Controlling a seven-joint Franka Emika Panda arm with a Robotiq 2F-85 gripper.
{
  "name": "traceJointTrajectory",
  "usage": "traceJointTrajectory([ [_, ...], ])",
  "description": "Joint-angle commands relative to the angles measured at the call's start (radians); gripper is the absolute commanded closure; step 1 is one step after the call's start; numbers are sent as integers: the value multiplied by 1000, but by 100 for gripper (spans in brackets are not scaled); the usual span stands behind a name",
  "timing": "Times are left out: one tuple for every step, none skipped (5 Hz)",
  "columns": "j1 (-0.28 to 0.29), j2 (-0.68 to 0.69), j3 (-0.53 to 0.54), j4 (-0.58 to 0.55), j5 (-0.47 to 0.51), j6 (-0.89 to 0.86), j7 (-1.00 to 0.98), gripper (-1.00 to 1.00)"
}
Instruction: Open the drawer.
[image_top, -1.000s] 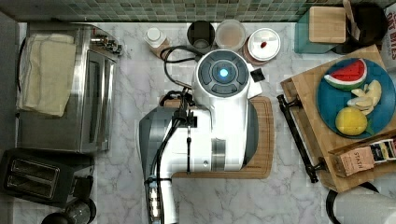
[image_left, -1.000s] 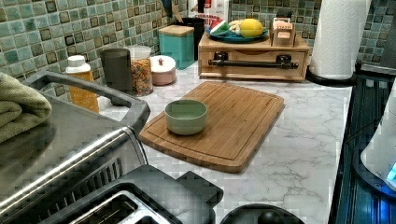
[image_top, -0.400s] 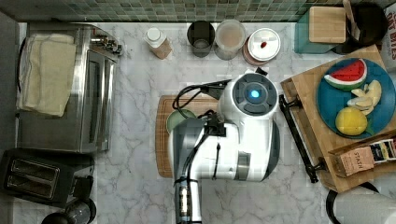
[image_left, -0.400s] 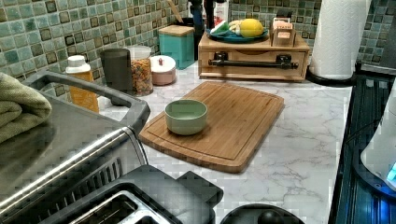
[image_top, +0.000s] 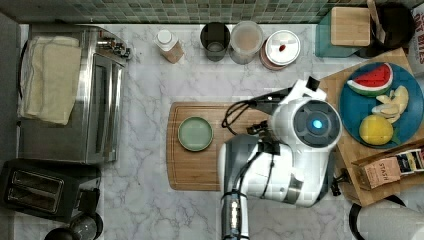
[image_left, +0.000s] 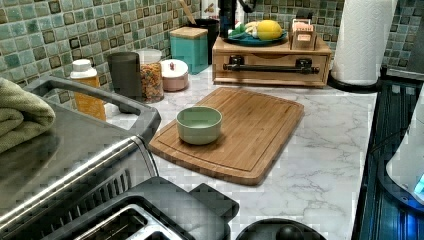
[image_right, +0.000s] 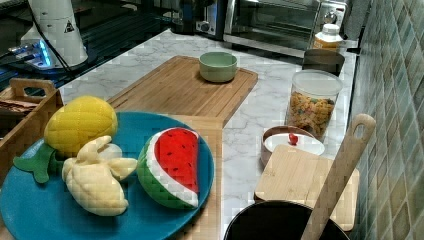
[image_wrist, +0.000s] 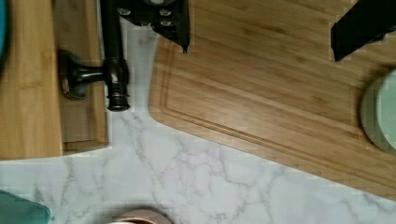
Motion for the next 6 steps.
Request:
traceJointTrajectory([
  [-59, -13, -56, -108, -57, 169, -269, -100],
  [-36, 0, -105, -131, -105, 214, -289, -100],
  [-45, -10, -105, -183, -152, 279, -243, -100],
  [-56, 17, -129, -188, -174, 324, -271, -100],
  [-75, 47, -141, -172, -212, 323, -298, -100],
  [-85, 77, -154, -184, -160, 361, -346, -100],
])
